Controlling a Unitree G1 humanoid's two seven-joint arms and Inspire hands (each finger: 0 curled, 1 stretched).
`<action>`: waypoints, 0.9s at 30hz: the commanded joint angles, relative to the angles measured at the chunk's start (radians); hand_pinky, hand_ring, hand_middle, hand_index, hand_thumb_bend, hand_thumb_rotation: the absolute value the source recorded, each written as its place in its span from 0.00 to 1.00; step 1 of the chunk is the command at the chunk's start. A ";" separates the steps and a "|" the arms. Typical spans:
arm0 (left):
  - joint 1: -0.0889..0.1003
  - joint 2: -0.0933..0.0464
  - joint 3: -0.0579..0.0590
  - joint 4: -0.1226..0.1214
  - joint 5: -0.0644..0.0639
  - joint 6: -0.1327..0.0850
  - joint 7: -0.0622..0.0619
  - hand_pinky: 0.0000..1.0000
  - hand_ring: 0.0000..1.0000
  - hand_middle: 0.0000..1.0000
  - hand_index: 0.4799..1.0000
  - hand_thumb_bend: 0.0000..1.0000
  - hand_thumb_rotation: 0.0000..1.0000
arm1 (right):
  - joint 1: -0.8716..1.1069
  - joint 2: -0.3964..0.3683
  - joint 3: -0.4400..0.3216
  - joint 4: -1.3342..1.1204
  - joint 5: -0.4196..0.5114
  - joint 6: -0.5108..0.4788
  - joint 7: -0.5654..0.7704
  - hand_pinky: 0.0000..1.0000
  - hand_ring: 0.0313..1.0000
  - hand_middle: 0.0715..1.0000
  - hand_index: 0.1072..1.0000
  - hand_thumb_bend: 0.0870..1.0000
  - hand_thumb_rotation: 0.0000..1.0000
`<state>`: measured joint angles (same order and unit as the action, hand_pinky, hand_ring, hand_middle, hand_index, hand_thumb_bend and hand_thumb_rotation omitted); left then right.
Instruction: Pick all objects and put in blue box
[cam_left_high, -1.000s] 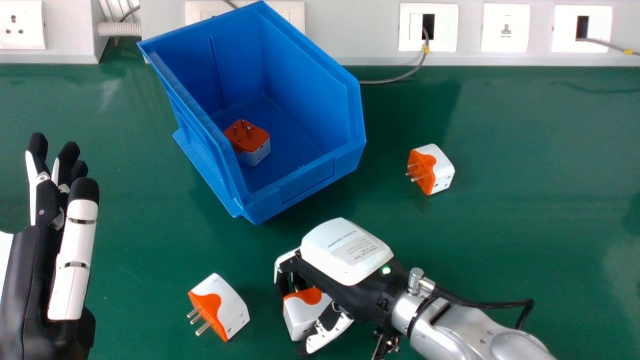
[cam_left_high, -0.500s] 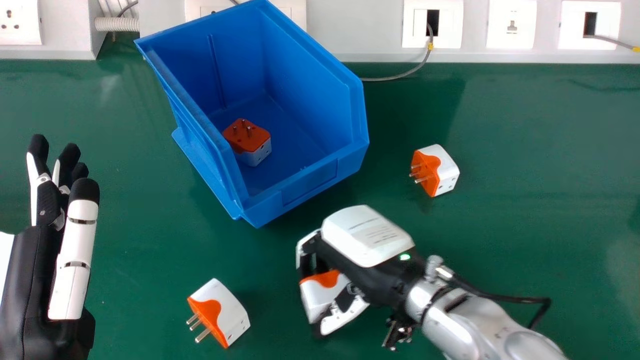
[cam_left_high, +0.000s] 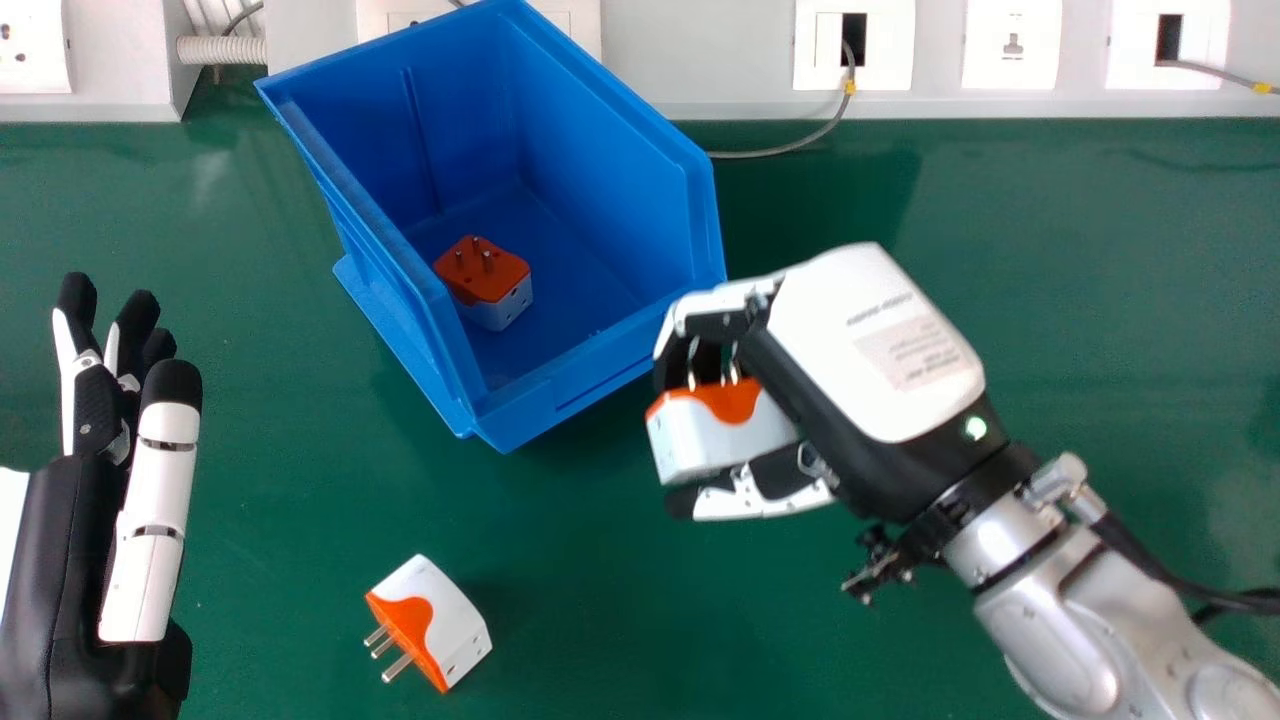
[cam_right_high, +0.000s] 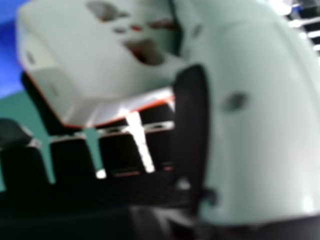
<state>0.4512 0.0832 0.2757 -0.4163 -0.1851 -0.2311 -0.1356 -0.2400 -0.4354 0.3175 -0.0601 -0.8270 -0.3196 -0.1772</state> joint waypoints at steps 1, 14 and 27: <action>-0.007 0.010 0.004 -0.014 0.001 -0.021 -0.005 1.00 1.00 1.00 0.99 0.39 0.84 | -0.096 0.029 -0.026 -0.009 0.016 -0.015 -0.030 0.07 0.08 0.10 0.41 0.44 0.14; 0.008 0.004 0.005 -0.033 0.002 -0.012 -0.001 1.00 1.00 1.00 0.98 0.42 0.83 | -0.457 0.158 0.050 0.311 -0.035 0.030 -0.019 0.06 0.07 0.09 0.41 0.44 0.14; 0.031 0.000 0.003 -0.047 -0.015 -0.011 -0.001 1.00 1.00 1.00 0.97 0.42 0.82 | -0.899 0.346 0.176 0.922 -0.077 0.087 -0.123 0.13 0.18 0.24 0.41 0.44 0.14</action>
<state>0.4750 0.0850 0.2775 -0.4377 -0.1924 -0.2297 -0.1330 -1.0545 -0.1101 0.4845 0.8195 -0.9013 -0.2367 -0.2580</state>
